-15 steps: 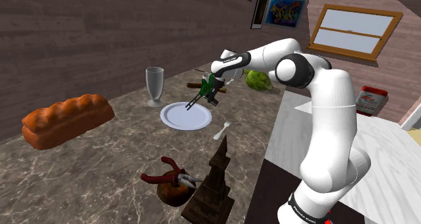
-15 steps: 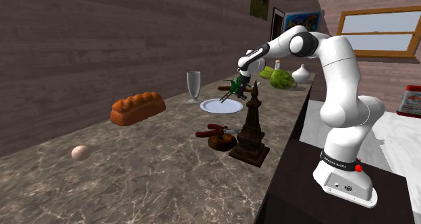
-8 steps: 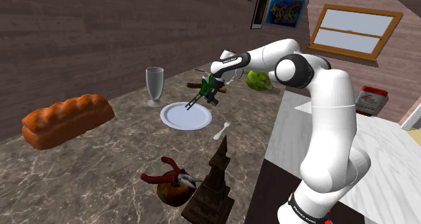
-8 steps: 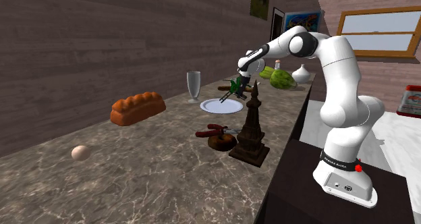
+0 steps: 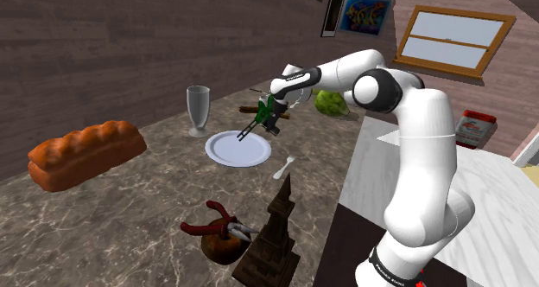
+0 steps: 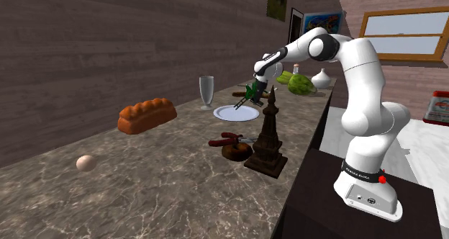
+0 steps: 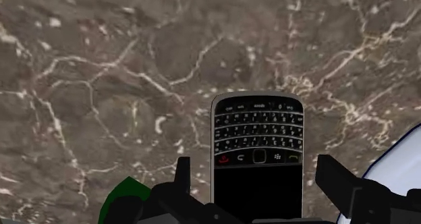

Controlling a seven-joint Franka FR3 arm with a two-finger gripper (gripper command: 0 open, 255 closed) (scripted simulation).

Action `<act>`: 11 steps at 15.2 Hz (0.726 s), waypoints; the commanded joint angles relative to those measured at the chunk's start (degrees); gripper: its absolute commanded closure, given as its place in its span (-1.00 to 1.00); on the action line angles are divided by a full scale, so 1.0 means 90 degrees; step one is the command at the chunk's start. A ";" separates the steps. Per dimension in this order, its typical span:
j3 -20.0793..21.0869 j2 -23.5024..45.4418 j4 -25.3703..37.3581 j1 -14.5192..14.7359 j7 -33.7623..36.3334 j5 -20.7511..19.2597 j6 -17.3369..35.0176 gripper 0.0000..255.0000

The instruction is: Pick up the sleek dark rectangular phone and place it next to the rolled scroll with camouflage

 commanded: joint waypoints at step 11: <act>-0.0010 -0.0415 0.0054 -0.0054 0.0005 0.0003 -0.0472 -1.00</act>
